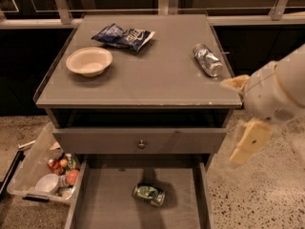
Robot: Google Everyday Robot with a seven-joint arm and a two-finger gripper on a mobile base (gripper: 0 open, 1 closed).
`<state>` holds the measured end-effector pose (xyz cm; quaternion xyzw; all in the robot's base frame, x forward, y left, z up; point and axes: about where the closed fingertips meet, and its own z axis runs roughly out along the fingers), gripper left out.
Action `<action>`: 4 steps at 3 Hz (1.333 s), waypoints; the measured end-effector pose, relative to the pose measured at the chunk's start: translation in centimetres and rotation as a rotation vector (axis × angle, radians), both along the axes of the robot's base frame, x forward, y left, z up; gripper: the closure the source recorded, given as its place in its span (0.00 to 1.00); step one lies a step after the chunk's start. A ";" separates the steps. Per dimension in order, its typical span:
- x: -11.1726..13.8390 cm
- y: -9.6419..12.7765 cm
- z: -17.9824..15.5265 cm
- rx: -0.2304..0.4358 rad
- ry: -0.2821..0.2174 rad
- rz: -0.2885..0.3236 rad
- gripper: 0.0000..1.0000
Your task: Pick green can from middle drawer and place on counter
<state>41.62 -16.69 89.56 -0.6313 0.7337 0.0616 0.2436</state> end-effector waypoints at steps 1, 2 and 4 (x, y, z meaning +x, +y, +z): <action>-1.9 2.7 -4.1 0.130 -0.023 0.036 0.00; -3.8 5.5 -9.5 0.170 -0.029 0.045 0.00; -3.8 7.2 -11.9 0.228 -0.009 0.064 0.00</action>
Offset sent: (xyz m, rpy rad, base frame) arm -0.0562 0.0838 -0.1501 0.2276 -0.0353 0.0543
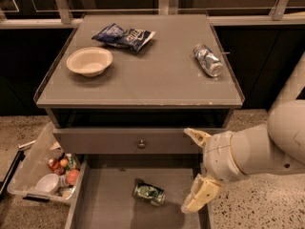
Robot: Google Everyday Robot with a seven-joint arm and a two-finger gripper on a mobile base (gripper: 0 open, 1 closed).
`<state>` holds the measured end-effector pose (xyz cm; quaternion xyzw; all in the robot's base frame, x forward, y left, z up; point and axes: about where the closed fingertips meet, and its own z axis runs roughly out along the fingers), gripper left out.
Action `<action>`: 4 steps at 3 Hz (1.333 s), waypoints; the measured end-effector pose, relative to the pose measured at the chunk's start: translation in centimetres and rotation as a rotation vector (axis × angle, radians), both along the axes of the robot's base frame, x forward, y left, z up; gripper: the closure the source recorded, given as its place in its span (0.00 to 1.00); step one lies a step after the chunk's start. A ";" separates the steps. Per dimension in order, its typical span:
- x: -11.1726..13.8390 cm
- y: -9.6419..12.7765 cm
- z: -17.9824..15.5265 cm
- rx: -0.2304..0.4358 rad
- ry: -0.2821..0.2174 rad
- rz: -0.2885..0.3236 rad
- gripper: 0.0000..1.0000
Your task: Pick green can from middle drawer and place on counter
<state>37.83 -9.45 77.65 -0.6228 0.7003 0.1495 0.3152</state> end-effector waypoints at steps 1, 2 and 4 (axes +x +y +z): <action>1.2 2.3 -4.6 0.043 0.026 0.023 0.00; 3.0 3.7 -9.7 0.070 0.052 0.020 0.00; 4.2 4.7 -18.5 0.067 0.051 0.006 0.00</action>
Offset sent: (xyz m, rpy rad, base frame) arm 0.0545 0.0513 -0.1646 0.1106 0.0866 0.0058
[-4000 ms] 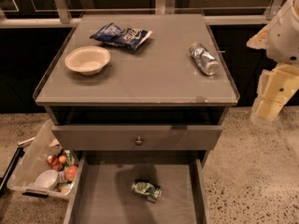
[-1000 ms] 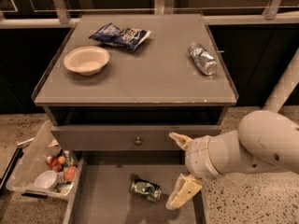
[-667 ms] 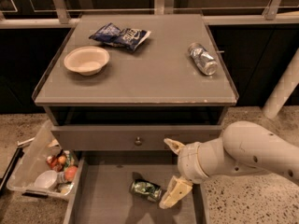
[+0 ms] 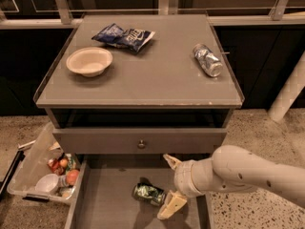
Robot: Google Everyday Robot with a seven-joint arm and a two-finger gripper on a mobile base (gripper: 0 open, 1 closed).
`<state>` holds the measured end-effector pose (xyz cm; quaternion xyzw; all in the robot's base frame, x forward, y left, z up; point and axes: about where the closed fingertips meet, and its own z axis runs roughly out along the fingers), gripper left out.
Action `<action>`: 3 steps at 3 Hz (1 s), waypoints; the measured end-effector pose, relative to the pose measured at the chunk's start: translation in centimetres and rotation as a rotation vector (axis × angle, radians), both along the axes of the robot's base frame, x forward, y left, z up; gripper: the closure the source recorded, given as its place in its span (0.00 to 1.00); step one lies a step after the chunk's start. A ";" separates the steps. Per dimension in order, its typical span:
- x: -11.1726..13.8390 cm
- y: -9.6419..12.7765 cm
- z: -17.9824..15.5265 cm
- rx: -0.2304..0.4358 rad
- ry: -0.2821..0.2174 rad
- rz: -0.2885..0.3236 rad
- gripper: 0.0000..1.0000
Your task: Pick green can from middle drawer and place on counter
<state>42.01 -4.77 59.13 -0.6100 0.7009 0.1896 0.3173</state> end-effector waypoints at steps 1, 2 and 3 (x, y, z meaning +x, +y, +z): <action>0.2 -0.4 -4.4 -0.040 0.016 -0.008 0.00; 1.0 -0.7 -8.2 -0.090 0.041 -0.010 0.00; 1.0 -0.6 -8.3 -0.092 0.038 -0.012 0.00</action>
Offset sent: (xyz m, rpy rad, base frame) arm 0.0178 -0.0133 -0.1257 -0.1456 0.0725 -0.0220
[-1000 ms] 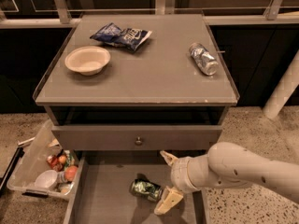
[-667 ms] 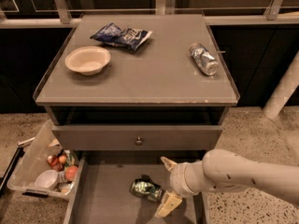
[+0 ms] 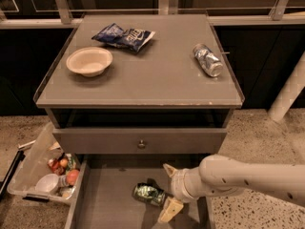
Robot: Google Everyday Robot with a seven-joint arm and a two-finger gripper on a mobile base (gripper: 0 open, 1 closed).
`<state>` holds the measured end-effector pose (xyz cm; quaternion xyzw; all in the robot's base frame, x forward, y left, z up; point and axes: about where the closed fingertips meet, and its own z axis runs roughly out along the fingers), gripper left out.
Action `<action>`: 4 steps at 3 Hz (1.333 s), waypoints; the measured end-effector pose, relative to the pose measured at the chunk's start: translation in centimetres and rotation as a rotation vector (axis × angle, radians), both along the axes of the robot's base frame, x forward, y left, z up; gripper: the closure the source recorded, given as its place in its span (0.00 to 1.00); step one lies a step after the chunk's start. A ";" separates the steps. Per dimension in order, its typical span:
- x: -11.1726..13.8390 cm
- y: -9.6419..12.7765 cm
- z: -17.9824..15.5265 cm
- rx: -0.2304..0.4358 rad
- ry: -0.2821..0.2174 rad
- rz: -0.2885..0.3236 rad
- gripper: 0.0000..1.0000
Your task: Pick green can from middle drawer and place on counter
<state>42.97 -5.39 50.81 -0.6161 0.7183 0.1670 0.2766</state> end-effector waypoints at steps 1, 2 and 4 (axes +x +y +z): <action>0.8 0.2 -1.0 0.016 -0.026 -0.013 0.00; 1.7 0.4 -2.0 0.044 -0.060 -0.017 0.00; 3.0 0.9 -6.2 0.138 -0.112 0.000 0.00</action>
Offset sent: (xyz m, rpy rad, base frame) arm 0.0326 0.0059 -0.0431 0.1183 -0.1254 -0.0181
